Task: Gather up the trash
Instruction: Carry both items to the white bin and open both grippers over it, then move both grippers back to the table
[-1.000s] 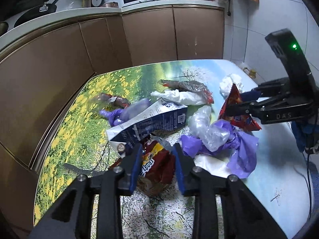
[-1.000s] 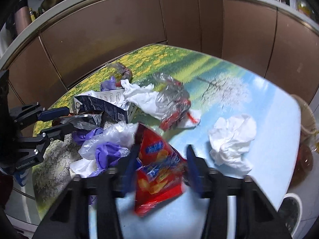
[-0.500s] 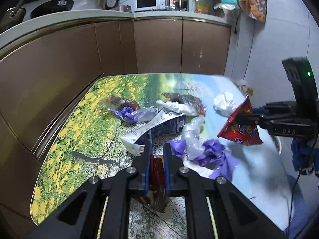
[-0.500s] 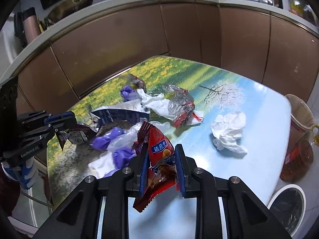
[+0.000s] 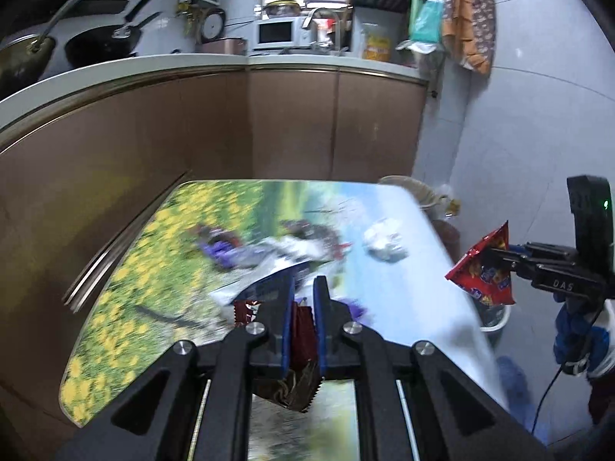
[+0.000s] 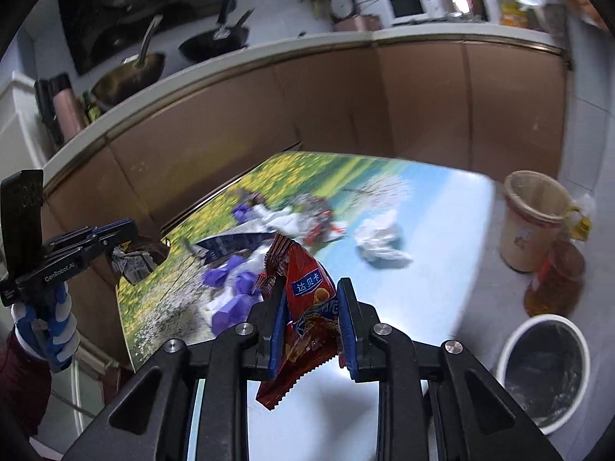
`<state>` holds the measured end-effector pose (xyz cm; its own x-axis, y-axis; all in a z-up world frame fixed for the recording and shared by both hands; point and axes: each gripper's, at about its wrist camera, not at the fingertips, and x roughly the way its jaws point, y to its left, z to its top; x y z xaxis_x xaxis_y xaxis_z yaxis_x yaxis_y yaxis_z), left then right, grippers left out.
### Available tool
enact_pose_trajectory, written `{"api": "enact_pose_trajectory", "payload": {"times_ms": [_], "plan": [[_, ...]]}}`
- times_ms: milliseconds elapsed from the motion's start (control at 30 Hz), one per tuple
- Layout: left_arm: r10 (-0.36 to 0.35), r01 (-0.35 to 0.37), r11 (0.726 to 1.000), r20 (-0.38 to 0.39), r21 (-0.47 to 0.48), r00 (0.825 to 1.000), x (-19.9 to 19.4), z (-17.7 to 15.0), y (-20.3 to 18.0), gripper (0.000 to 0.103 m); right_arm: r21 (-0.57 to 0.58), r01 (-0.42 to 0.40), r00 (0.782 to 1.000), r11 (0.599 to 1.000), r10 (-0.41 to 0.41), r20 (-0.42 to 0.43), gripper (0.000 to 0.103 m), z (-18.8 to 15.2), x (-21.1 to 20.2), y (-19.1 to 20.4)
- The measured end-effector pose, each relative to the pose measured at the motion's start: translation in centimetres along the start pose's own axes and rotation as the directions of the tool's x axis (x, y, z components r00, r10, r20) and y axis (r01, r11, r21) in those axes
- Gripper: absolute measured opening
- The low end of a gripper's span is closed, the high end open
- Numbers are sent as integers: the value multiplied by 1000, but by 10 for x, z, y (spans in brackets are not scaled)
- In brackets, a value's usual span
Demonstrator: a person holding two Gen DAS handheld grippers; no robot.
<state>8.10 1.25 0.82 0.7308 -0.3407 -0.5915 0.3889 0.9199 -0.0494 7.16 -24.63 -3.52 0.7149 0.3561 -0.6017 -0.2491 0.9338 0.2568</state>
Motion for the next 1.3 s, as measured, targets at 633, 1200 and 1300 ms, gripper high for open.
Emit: {"api": "enact_pose_trajectory", "payload": {"times_ms": [633,1200,1300], "plan": [[-459,493,863,-237,112,856,190,67,-313,9,353,462,877,814,-478,-45,27,-64,-63,-220],[-486,521,853,-390,-20,782,326,38,-391,38,421,601,794,680,-571,-210,48,-111,-13,-314],[-490,520,854,-374,-23,788,320,40,-381,38,419,607,788,676,-579,-209,48,-114,-19,-309]]}}
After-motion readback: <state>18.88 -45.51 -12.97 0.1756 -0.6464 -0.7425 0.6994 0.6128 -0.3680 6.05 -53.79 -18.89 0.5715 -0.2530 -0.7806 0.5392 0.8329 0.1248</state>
